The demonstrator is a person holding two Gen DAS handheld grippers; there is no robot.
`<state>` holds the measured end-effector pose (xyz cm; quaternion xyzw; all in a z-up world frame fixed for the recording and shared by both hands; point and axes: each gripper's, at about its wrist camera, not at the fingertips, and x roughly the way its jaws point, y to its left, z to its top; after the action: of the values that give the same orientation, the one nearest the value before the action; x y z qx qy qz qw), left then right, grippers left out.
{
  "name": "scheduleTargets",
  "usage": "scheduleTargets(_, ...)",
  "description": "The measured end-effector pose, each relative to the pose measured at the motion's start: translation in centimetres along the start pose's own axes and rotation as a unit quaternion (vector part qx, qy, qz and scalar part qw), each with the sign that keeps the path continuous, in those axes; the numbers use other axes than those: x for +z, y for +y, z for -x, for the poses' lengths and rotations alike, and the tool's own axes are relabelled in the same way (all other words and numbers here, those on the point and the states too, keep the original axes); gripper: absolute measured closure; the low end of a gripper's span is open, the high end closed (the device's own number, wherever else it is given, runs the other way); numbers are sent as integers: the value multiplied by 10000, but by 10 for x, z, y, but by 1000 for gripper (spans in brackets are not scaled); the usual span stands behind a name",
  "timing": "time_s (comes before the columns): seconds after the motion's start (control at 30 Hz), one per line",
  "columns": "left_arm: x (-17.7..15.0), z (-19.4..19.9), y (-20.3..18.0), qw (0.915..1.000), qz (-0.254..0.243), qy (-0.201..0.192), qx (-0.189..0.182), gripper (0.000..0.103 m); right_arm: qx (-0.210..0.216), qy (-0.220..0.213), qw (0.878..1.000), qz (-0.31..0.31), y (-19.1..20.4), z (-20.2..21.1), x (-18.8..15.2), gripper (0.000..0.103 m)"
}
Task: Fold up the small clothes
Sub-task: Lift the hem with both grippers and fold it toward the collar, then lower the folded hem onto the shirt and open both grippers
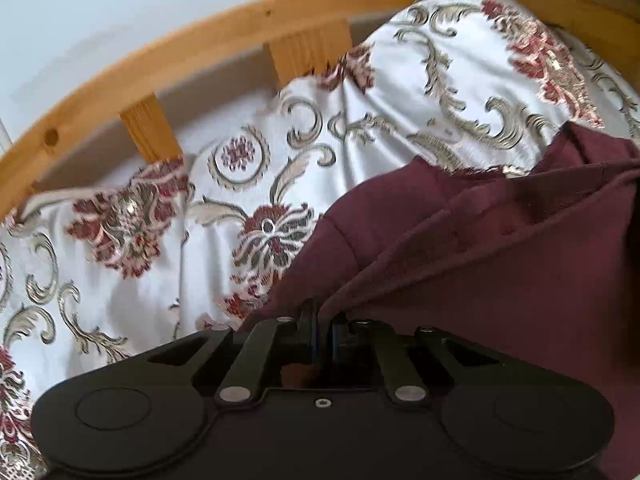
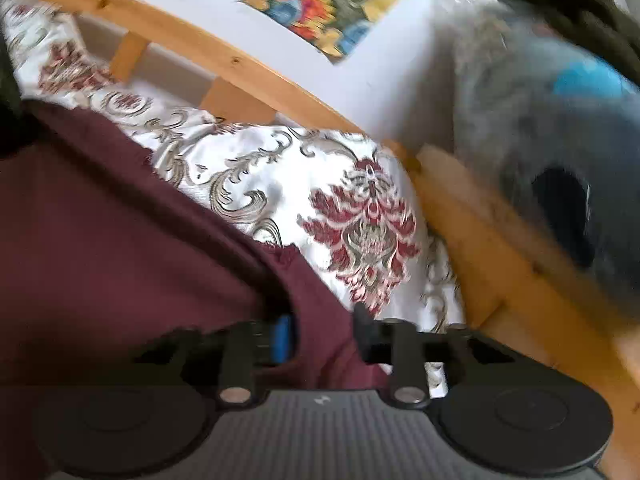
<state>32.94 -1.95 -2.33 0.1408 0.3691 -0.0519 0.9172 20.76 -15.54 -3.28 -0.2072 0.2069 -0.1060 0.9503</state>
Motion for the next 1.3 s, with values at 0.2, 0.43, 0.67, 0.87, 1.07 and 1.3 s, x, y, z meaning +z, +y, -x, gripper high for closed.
scheduleTargets(0.2,3,-9,-1,9999,70,101,9,96,492,171,9962,-696,-27,12,-4,8)
scheduleTargets(0.43,5,-8,1,9996,243,162,-2,91,1308,-68,9900,-523,-23,39,-4,0)
scheduleTargets(0.67,7,-7,7,9982,557,217,-104,91,1005,320,9940,297,21,28,-15,15)
scheduleTargets(0.87,8,-2,7,9988,425,165,-156,91,589,460,9972,20,12,27,-22,71)
scheduleTargets(1.07,12,10,7,9985,476,-228,-167,92,219,98,9941,-1056,-32,34,-16,95)
scheduleTargets(1.3,18,6,-8,9996,121,-233,109,89,240,519,9737,-2206,-75,17,-35,95)
